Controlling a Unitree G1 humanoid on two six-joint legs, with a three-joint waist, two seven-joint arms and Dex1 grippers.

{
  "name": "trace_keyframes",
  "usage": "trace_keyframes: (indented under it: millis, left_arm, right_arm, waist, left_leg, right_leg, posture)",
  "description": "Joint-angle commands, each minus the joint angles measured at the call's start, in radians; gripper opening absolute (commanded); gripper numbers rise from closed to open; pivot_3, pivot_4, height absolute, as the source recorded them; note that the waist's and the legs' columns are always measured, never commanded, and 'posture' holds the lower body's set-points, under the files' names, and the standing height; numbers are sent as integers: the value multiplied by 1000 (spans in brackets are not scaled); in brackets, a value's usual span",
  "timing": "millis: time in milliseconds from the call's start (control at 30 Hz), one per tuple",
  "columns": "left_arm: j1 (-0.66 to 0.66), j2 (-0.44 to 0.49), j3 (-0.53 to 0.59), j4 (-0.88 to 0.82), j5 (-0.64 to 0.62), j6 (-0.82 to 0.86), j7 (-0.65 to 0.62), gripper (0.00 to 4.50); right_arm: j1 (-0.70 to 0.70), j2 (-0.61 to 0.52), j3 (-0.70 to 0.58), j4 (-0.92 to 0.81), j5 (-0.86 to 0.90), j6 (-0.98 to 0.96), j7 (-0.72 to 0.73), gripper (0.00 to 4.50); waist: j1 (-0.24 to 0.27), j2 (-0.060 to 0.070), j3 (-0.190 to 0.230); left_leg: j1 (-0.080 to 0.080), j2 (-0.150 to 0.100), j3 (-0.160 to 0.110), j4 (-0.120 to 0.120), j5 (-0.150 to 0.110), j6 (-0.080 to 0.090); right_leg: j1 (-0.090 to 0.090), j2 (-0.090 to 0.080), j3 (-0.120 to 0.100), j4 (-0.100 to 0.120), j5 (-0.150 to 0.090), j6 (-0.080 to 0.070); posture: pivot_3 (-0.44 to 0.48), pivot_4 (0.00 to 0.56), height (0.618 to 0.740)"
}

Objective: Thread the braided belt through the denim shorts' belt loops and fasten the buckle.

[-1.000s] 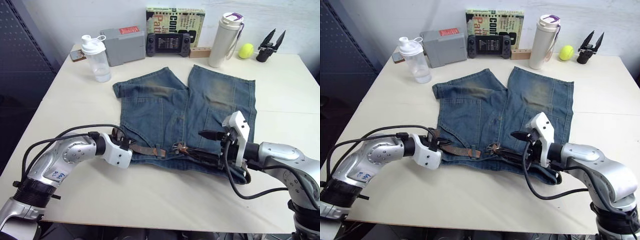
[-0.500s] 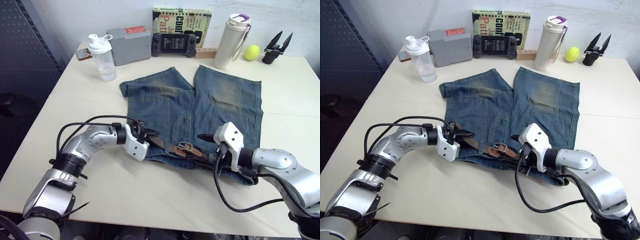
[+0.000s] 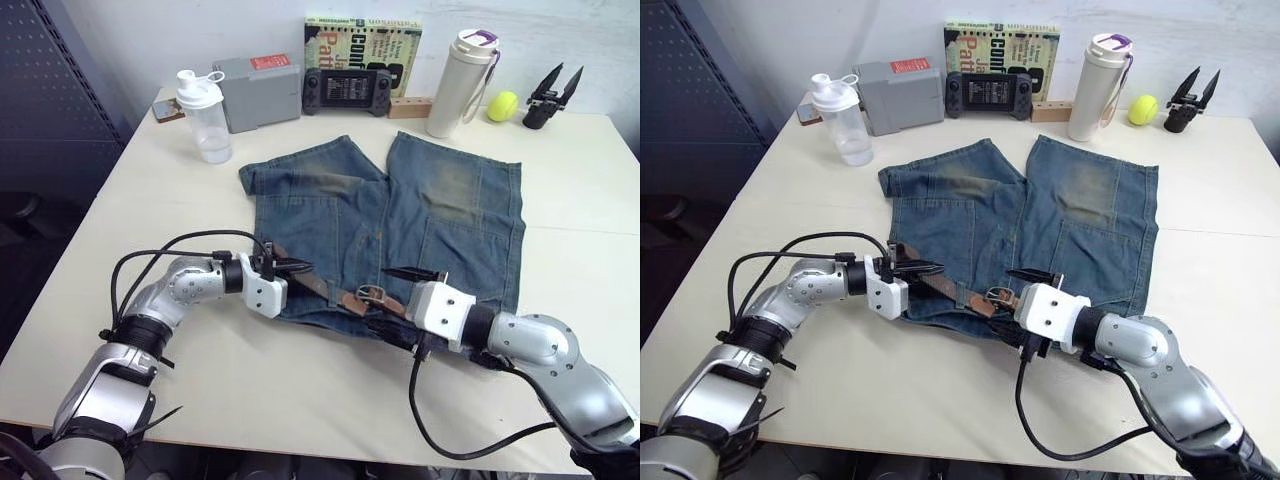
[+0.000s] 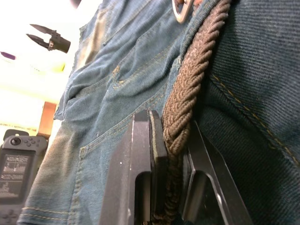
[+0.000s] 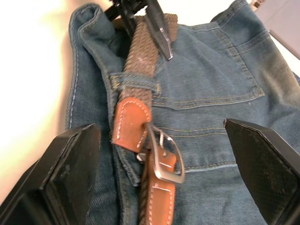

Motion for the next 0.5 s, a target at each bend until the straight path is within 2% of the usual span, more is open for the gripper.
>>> trace_keyframes:
  millis: [33,267,500]
  left_arm:
    - [33,-25,-75,73,71,-46,-20,0]
    - [14,-33,-95,104,171,-83,18,0]
    - [12,-39,-87,111,154,-63,16,0]
  right_arm:
    - [2,20,10,-4,-46,-47,-22,4481]
    - [7,38,25,10,-107,-76,-24,4481]
    - [21,53,23,-5,-108,-70,-8,4481]
  waist:
    - [1,0,-2]
    - [3,2,-12]
    - [3,7,-16]
  left_leg:
    - [0,0,0,0,0,0]
    - [3,0,1,-1,0,0]
    - [4,0,1,-2,0,0]
  right_leg:
    - [0,0,0,0,0,0]
    - [2,0,0,0,0,0]
    - [3,0,1,-1,0,0]
  posture:
    - [0,150,731]
    - [0,150,731]
    - [0,150,731]
